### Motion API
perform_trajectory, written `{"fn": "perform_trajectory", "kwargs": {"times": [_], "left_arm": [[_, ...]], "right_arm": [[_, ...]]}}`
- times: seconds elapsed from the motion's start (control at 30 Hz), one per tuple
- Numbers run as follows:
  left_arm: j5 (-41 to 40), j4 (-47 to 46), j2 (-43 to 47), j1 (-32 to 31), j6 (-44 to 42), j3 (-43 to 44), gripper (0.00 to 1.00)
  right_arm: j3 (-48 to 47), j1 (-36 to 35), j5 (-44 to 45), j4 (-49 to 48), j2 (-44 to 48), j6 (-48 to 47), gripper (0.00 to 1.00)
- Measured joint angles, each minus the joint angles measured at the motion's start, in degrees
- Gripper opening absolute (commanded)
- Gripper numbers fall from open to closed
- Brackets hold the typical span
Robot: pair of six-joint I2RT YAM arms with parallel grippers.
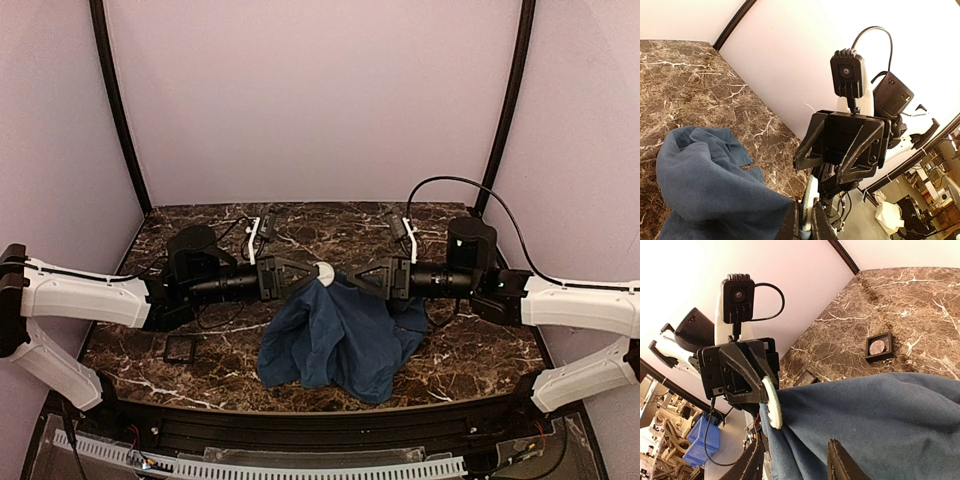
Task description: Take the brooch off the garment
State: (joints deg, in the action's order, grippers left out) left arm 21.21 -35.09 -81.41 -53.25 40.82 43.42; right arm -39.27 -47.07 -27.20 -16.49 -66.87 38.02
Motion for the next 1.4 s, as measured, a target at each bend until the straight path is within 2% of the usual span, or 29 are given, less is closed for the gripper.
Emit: {"fn": "perform_trajectory", "kwargs": {"times": [0.1, 0.4, 0.7, 1.07, 1.4], "left_arm": [[-0.28, -1.42, 0.0, 0.0, 0.83, -0.02, 0.01], [-0.48, -2.8, 0.02, 0.0, 2.16, -0.02, 0.01], [-0.7, -3.02, 0.0, 0.0, 2.71, -0.09, 0.01], [-0.68, -3.17, 0.02, 0.0, 2.78, -0.26, 0.01], [-0.85, -3.56, 0.74, 0.13, 2.82, -0.92, 0.01]], "right_arm": [[0.17, -0.98, 1.92, -2.97, -0.44, 1.6, 0.34], [0.13, -3.08, 2.54, -7.23, -4.02, 2.19, 0.26], [-0.48, -4.0, 0.28, -9.35, -6.03, 2.14, 0.21], [-1.46, -4.63, -1.11, -11.3, -8.22, 1.75, 0.05], [-1.46, -4.63, -1.7, -14.19, -9.6, 3.06, 0.09]]}}
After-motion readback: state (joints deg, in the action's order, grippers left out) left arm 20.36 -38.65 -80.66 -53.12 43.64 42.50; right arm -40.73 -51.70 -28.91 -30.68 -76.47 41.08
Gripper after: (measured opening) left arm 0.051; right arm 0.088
